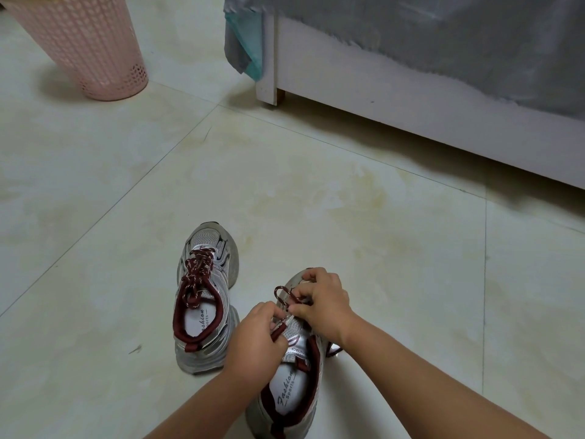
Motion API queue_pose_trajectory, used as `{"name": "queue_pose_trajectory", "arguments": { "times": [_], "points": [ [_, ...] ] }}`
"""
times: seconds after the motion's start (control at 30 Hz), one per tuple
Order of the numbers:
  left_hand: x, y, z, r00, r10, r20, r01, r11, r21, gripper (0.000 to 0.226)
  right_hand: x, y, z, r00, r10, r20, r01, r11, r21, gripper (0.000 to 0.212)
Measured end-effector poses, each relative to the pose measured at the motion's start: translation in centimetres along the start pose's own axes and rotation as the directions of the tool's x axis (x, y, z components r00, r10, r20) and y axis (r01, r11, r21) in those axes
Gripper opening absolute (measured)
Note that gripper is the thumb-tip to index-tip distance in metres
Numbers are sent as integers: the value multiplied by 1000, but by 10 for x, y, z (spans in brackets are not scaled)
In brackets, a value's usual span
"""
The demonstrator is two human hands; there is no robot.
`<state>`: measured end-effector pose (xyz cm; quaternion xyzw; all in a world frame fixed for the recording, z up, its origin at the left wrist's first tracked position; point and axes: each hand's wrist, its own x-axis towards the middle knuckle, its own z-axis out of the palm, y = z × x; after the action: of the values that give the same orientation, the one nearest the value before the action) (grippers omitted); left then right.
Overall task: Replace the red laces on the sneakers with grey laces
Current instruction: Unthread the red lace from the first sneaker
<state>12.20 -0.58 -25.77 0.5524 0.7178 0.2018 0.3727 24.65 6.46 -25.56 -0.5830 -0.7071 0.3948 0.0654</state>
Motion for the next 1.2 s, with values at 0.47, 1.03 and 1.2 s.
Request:
{"name": "queue_pose_trajectory", "arguments": {
  "times": [0.47,1.03,1.2],
  "points": [
    [0,1,0,1000,-8,0,8,1000,-17,25,-1,-3,-9,997,74,-23,-62,939,338,12],
    [0,1,1,1000,-3,3,3,1000,-11,30,1,-4,-24,958,273,-83,-148,723,675,10],
    [1,0,1,1000,11,7,-11,1000,6,26,-4,-6,0,998,70,7,-70,981,184,12]
  ]
}}
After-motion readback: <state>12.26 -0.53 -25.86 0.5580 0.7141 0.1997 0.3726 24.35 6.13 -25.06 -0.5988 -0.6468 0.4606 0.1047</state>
